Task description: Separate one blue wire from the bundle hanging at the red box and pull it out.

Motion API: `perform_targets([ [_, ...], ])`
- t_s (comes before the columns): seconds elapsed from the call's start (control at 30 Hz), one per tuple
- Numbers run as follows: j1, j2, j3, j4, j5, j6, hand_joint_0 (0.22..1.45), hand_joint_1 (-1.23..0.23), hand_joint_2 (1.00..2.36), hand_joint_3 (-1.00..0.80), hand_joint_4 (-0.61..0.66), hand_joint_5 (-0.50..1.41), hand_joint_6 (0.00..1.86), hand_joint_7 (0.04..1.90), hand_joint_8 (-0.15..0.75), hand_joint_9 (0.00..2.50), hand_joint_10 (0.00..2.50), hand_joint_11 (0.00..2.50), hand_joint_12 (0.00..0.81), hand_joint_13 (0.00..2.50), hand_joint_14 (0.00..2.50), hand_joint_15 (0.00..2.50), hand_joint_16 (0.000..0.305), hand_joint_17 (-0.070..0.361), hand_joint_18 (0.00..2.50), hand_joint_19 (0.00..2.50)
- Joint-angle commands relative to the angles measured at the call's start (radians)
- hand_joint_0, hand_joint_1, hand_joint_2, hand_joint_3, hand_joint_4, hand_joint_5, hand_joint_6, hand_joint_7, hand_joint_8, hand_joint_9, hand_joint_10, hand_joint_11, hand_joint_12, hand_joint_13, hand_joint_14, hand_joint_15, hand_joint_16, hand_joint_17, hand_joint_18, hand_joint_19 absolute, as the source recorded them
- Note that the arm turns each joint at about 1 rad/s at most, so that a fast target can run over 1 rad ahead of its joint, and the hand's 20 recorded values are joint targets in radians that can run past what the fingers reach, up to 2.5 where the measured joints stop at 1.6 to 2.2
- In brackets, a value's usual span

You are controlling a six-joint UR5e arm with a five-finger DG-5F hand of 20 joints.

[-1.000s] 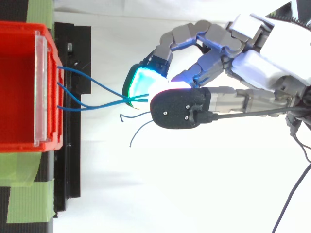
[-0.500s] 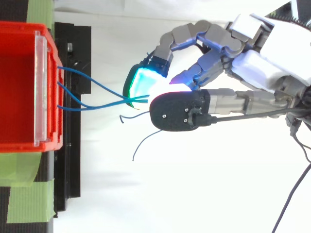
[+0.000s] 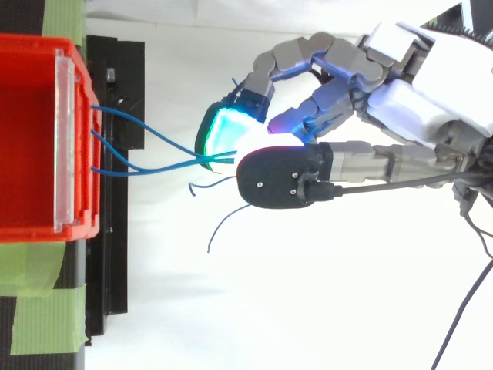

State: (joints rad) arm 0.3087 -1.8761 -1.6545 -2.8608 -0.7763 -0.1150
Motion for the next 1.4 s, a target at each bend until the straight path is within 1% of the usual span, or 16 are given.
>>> perform_targets([
  [0.0,0.0,0.0,-0.001,0.0,0.0,0.0,0.67,-0.85,1.02,-0.13,0.09,-0.22,0.97,0.93,0.353,1.04,0.02,1.15,0.424,1.1,0.2,1.63,0.054,0.12,0.82,0.65],
  [0.17,0.001,0.0,0.001,0.0,0.0,0.002,0.67,-0.85,1.02,-0.16,0.11,-0.22,0.97,0.92,0.335,1.11,0.01,1.32,0.432,1.11,0.24,1.62,0.054,0.121,0.83,0.65],
  [0.3,0.0,0.0,-0.001,0.0,-0.001,0.002,0.67,-0.84,1.02,-0.18,0.12,-0.22,0.97,0.9,0.33,1.12,0.01,1.41,0.434,1.09,0.36,1.61,0.054,0.12,0.85,0.68],
  [0.33,0.0,0.0,0.001,0.0,-0.001,0.002,0.67,-0.84,1.02,-0.19,0.12,-0.22,0.97,0.89,0.327,1.12,0.01,1.42,0.432,1.08,0.46,1.59,0.053,0.12,0.85,0.69],
  [0.37,0.0,0.0,-0.001,0.0,-0.001,0.003,0.67,-0.84,1.02,-0.19,0.12,-0.22,0.97,0.89,0.325,1.13,0.01,1.43,0.435,1.07,0.47,1.6,0.053,0.12,0.86,0.7],
  [0.4,0.001,0.0,0.001,0.0,-0.001,0.003,0.67,-0.84,1.02,-0.19,0.13,-0.22,0.97,0.89,0.318,1.13,0.01,1.45,0.437,1.06,0.54,1.58,0.053,0.12,0.87,0.71],
  [0.43,0.001,0.0,-0.001,0.0,-0.001,0.003,0.67,-0.84,1.02,-0.2,0.13,-0.22,0.97,0.87,0.319,1.13,0.01,1.48,0.442,1.04,0.68,1.55,0.053,0.12,0.88,0.72],
  [0.5,0.001,0.0,0.001,0.0,-0.001,0.003,0.67,-0.84,1.02,-0.21,0.13,-0.22,0.97,0.88,0.317,1.12,0.01,1.48,0.433,1.03,0.73,1.54,0.053,0.12,0.89,0.74],
  [0.63,0.0,0.0,-0.001,-0.002,-0.001,0.008,0.7,-0.87,1.02,-0.24,0.13,-0.22,0.97,0.87,0.313,1.12,0.01,1.51,0.441,1.01,0.91,1.51,0.053,0.119,0.93,0.75],
  [0.73,-0.002,0.0,-0.001,-0.002,-0.005,0.009,0.72,-0.88,1.02,-0.24,0.13,-0.22,0.97,0.87,0.318,1.11,0.0,1.52,0.441,1.01,0.98,1.49,0.053,0.118,0.93,0.75],
  [1.0,-0.002,0.0,-0.001,-0.002,-0.001,0.008,0.73,-0.88,1.02,-0.27,0.15,-0.22,0.97,0.84,0.323,1.07,0.0,1.5,0.443,0.99,1.03,1.49,0.053,0.119,0.94,0.73],
  [1.37,0.0,0.0,-0.001,0.0,0.0,0.006,0.74,-0.92,1.01,-0.43,0.18,-0.22,0.97,0.83,0.328,1.04,0.0,1.49,0.439,0.97,1.04,1.47,0.053,0.119,0.93,0.71],
])
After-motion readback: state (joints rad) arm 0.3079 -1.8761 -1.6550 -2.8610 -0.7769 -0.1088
